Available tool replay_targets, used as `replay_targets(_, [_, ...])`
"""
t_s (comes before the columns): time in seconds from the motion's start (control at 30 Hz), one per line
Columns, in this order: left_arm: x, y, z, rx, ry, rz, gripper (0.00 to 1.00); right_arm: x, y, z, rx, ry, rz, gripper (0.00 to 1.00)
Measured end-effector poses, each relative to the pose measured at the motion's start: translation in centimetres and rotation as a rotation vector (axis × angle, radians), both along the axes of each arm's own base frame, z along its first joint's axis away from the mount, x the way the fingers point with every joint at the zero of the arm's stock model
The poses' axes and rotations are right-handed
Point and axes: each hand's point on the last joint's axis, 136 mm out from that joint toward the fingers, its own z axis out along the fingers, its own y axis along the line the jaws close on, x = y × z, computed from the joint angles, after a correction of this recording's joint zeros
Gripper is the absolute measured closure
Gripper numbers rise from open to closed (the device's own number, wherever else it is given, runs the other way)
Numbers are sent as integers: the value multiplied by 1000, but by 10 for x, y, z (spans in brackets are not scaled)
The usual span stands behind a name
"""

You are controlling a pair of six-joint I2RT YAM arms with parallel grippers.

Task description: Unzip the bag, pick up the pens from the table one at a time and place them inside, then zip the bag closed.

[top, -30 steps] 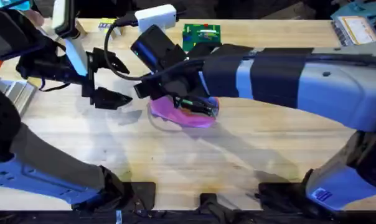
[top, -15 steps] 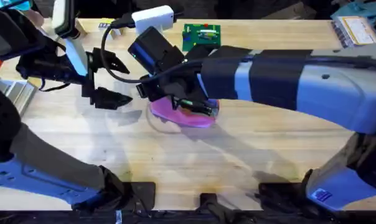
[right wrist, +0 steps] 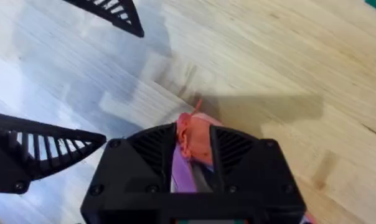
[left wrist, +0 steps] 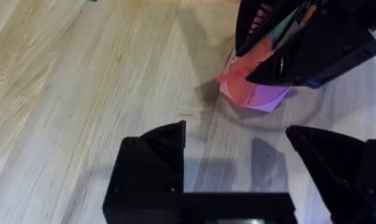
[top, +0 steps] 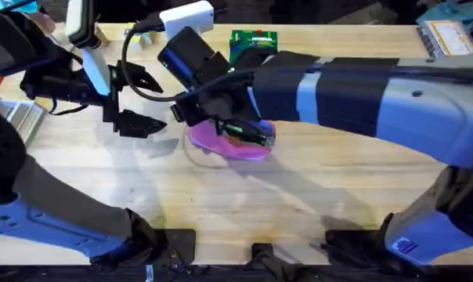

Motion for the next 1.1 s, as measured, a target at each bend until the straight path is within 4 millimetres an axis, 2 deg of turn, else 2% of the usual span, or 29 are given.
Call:
replay_targets(0.3, [0, 0, 0, 0, -1, 0, 7, -1, -1, -1, -8, 4, 4, 659])
replay_targets(0.37, [0, 0, 0, 0, 0, 0, 7, -8, 2, -2, -12, 12, 23, 694])
replay_targets(0.57, [0, 0, 0, 0, 0, 0, 7, -9, 3, -2, -12, 12, 27, 723])
replay_targets(1.0, [0, 0, 0, 0, 0, 0, 7, -8, 5, -1, -5, 7, 27, 959])
replay_targets(1.1, [0, 0, 0, 0, 0, 0, 7, -8, 5, -1, -4, 7, 27, 961])
